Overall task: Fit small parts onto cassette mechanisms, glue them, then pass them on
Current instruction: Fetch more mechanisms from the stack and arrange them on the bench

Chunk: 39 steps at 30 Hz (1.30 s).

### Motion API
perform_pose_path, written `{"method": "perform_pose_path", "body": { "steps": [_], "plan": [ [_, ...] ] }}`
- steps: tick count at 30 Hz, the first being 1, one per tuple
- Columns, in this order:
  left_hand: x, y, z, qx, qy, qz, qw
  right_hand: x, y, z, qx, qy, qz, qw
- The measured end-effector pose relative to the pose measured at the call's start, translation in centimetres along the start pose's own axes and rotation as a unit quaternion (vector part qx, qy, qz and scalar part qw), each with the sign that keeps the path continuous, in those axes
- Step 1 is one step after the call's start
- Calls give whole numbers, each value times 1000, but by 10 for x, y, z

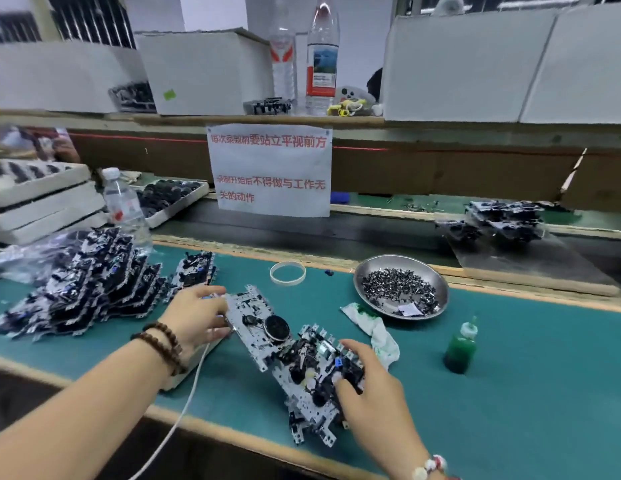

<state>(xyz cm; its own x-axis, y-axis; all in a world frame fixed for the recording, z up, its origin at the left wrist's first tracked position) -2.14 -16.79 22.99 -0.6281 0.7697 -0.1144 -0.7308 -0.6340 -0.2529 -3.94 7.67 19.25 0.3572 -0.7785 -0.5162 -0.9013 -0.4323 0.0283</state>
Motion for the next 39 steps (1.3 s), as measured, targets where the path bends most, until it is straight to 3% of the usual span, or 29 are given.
{"method": "perform_pose_path", "body": {
  "steps": [7, 11, 15, 17, 21, 25, 27, 29, 31, 34, 37, 39],
  "plan": [
    [12, 44, 26, 27, 165, -2, 986, -26, 7, 13, 51, 39, 5, 998],
    [25, 79, 42, 24, 252, -71, 965, -39, 15, 19, 108, 161, 42, 980],
    [48, 106, 43, 32, 362, -167, 917, -44, 17, 20, 154, 264, 39, 951],
    [66, 122, 35, 26, 382, -211, 899, -41, 18, 14, 154, 256, 42, 953],
    [89, 148, 14, 43, 418, -165, 893, -31, 27, 3, 155, 219, 47, 962],
    [84, 146, 5, 159, 538, -124, 819, -15, 42, -3, 177, 237, -9, 955],
    [81, 123, 10, 202, 492, -131, 837, -7, 50, -6, 213, 288, -34, 933],
    [73, 93, 12, 230, 454, -186, 841, 1, 57, -10, 237, 314, -41, 918],
    [59, 62, 6, 235, 429, -294, 821, 6, 63, -15, 243, 349, -49, 904],
    [27, 24, -4, 178, 360, -454, 795, 7, 67, -27, 234, 392, -96, 885],
    [-2, 9, -4, 170, 343, -462, 800, 9, 69, -36, 238, 410, -133, 870],
    [-9, 3, -8, 204, 354, -409, 816, 10, 72, -40, 245, 420, -131, 864]
  ]
}}
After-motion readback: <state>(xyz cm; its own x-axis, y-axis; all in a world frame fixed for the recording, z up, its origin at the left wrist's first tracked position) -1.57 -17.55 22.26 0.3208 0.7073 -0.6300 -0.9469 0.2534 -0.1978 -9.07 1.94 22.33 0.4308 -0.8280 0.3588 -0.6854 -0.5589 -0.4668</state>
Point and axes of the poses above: each hand's wrist, its own y-axis towards the middle knuckle, its own x-axis out of the palm, z = x × y, the point moved 2 cm from there along y, towards the middle knuckle, and after that the axes turned 2 degrees about -y, right-handed, at the moved point
